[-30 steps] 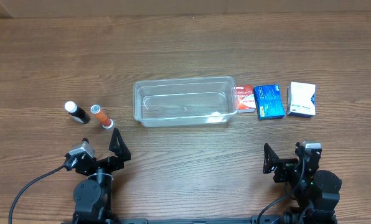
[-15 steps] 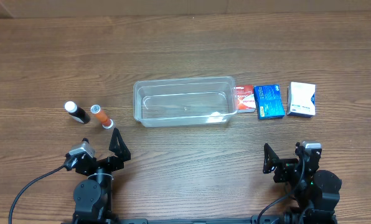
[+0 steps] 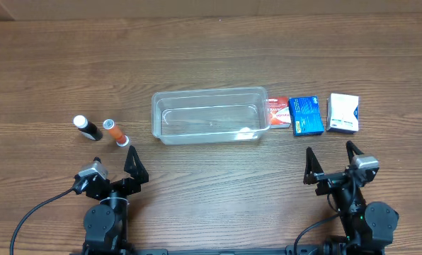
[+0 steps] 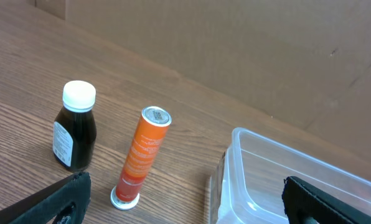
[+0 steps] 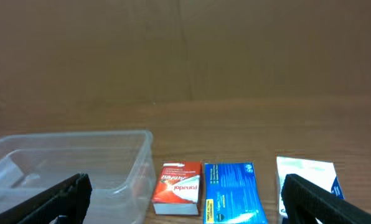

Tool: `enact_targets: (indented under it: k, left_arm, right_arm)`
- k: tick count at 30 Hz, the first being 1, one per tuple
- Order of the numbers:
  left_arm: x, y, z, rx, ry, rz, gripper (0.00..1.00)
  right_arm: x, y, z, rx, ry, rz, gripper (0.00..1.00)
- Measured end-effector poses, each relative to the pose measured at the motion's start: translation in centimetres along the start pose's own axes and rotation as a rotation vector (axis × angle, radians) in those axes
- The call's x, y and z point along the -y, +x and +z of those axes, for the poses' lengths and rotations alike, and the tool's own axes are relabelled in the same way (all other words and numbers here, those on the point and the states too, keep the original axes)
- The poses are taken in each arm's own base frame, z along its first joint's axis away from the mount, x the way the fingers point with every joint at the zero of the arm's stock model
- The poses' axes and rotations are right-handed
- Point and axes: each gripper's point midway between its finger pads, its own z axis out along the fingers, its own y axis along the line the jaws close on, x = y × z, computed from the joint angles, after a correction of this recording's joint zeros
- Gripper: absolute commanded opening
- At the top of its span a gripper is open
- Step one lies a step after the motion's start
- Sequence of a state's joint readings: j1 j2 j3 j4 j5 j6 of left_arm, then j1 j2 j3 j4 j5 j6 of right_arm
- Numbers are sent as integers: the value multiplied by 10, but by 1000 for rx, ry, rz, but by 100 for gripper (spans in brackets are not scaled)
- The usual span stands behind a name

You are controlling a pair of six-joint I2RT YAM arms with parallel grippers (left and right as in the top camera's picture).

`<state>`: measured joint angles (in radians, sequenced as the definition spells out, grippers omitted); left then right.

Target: Pack container

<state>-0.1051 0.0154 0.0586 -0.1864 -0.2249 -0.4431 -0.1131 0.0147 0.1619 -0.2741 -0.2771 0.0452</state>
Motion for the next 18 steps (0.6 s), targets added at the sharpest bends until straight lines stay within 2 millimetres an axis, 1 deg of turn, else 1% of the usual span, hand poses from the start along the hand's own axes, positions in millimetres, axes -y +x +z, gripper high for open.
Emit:
enact_targets:
  k: [2, 5, 7, 8, 9, 11, 12, 13, 15, 16, 18]
  left_arm:
    - [0, 0, 0, 0, 0, 0, 100]
    - [0, 0, 0, 0, 0, 0, 100]
    - [0, 0, 0, 0, 0, 0, 100]
    - [0, 0, 0, 0, 0, 0, 100]
    - [0, 0, 0, 0, 0, 0, 100]
    - [0, 0, 0, -1, 0, 1, 100]
    - [0, 0, 0, 0, 0, 0, 100]
    - [0, 0, 0, 0, -1, 0, 100]
    - [0, 0, 0, -1, -1, 0, 100]
    - [0, 0, 0, 0, 0, 0, 100]
    - [0, 0, 0, -1, 0, 0, 100]
  right_arm:
    - [6, 4, 0, -12, 36, 78, 100]
    - [16, 26, 3, -105, 93, 221, 100]
    - [19, 50, 2, -241, 136, 320, 100]
    - [21, 58, 1, -307, 159, 364, 100]
    - [22, 60, 2, -360, 180, 391, 100]
    - [23, 49, 8, -406, 197, 411, 100]
    - [24, 39, 13, -421, 203, 418, 100]
    - [24, 25, 21, -438, 209, 424, 100]
    - [25, 11, 31, -483, 216, 431, 100]
    - [25, 2, 40, -490, 206, 434, 100]
    - [24, -3, 51, -519, 188, 445, 100]
